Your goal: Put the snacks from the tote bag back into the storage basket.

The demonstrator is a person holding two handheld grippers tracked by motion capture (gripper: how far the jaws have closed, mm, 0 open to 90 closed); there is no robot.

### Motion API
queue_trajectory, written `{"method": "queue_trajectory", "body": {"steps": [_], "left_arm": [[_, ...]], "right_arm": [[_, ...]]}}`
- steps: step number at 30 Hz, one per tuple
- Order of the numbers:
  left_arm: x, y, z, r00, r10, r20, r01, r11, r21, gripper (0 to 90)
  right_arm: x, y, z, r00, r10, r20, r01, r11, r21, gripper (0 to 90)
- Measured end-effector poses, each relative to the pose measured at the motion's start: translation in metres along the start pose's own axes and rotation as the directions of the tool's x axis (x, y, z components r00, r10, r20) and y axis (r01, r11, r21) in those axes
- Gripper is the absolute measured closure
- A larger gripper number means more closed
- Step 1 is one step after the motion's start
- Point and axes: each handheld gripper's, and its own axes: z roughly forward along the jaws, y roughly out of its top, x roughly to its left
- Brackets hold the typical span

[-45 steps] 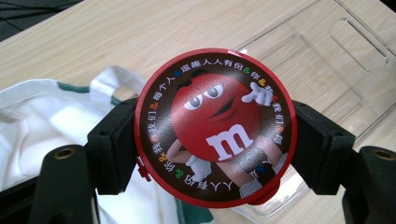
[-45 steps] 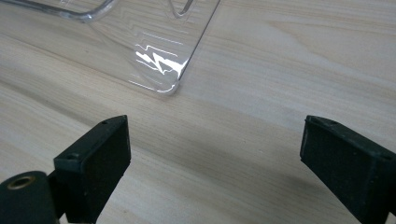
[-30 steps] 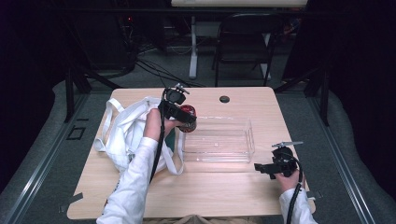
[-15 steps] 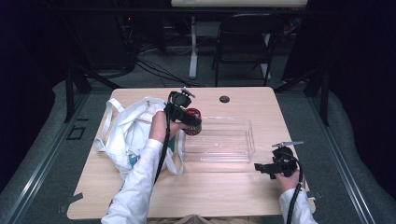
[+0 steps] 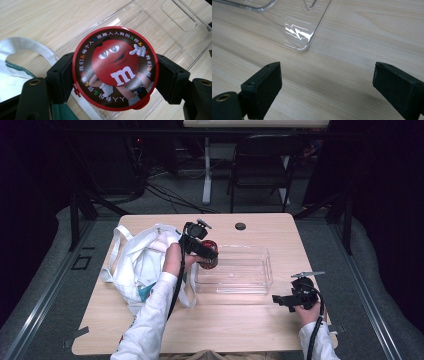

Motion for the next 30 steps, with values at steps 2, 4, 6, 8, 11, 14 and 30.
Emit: {"method": "queue_trajectory", "body": {"steps": [2,4,6,8,11,14,30], "left_arm": [[0.000,-0.001,0.003,1.0000,0.000,0.001,0.000,1.0000,0.004,26.0],[0.000,-0.002,0.006,1.0000,0.001,0.003,-0.001,0.9999,0.010,26.0],[0.000,-0.004,0.009,1.0000,0.000,0.004,0.000,0.9999,0.014,26.0],[0.000,-0.005,0.011,1.0000,-0.001,0.003,0.001,0.9999,0.013,26.0],[0.000,-0.007,0.013,1.0000,0.001,0.004,-0.001,0.9999,0.014,26.0],[-0.001,-0.009,0.016,1.0000,0.000,0.009,-0.001,0.9998,0.019,26.0],[-0.003,-0.015,0.026,0.9998,0.008,0.016,-0.008,0.9995,0.030,26.0]], "right_arm": [[0.000,0.000,0.000,1.0000,-0.002,-0.001,0.002,1.000,0.001,8.5],[0.000,0.000,0.000,1.0000,0.000,-0.002,0.000,1.000,-0.001,8.5],[0.001,0.000,0.001,1.0000,-0.002,-0.001,0.002,1.000,-0.001,8.5],[0.001,0.000,0.001,1.0000,-0.001,0.002,0.001,1.000,-0.004,8.5],[0.001,0.000,0.001,1.0000,-0.005,0.004,0.005,1.000,-0.002,8.5],[0.002,0.001,0.001,0.9999,-0.010,-0.005,0.010,1.000,0.003,8.5],[0.002,0.001,0.001,0.9999,-0.011,-0.002,0.011,1.000,0.005,8.5]]}}
